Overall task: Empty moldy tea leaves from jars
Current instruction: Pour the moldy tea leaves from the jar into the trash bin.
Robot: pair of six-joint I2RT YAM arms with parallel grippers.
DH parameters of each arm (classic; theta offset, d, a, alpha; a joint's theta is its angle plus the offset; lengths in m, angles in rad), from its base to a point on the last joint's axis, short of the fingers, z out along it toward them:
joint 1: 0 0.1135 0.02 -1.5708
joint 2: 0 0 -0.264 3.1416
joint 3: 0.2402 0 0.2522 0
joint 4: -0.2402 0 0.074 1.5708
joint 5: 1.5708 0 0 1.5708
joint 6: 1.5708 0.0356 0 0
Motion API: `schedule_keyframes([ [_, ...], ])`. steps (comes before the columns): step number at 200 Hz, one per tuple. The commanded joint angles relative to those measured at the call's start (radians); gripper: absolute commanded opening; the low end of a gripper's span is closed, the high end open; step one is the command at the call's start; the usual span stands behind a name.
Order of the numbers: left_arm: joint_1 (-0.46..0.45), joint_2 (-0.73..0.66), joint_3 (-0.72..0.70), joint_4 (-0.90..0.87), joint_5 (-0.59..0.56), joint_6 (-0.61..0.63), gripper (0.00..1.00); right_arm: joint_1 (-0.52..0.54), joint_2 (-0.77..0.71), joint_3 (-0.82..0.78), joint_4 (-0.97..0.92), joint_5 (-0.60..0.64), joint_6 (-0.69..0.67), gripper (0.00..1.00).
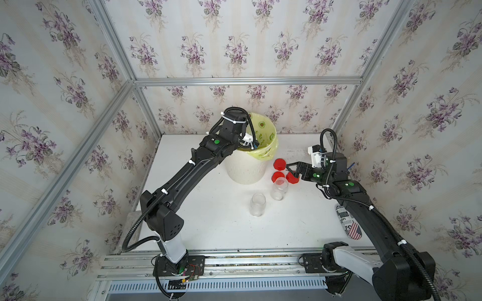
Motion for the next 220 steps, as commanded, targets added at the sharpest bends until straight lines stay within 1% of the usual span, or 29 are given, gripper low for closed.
schedule_keyframes([
  [1,-0.004,-0.013,-0.003,0.033,0.008,0.051,0.73,0.001,-0.003,0.009,0.011,0.005,-0.004,0.92],
  [18,0.0,-0.02,-0.037,0.033,-0.007,0.067,0.73,0.001,0.004,0.008,0.026,-0.005,0.002,0.92],
  [55,-0.01,-0.03,0.003,0.03,-0.006,0.063,0.73,0.0,0.02,0.032,0.023,-0.011,0.002,0.92],
  [85,-0.005,-0.037,-0.054,0.031,-0.011,0.05,0.73,0.0,0.022,0.035,0.03,-0.013,0.004,0.92],
  [124,-0.016,-0.031,0.014,0.032,-0.012,0.07,0.73,0.0,0.02,0.045,0.019,-0.015,0.001,0.92],
  [143,-0.016,-0.046,-0.04,0.029,-0.007,0.048,0.73,0.0,0.015,0.043,0.021,-0.01,0.003,0.92],
  [154,-0.003,-0.05,-0.075,0.03,0.003,0.057,0.73,0.0,0.018,0.041,0.021,-0.012,0.003,0.92],
  [190,-0.008,-0.041,-0.006,0.031,-0.001,0.067,0.74,0.001,0.017,0.05,0.005,-0.012,-0.003,0.92],
  [208,-0.003,-0.046,-0.032,0.03,0.017,0.039,0.74,0.001,0.01,0.046,0.012,-0.006,0.001,0.92],
  [220,0.006,-0.045,-0.059,0.038,0.015,0.066,0.74,0.001,0.01,0.041,0.021,-0.008,0.006,0.92],
])
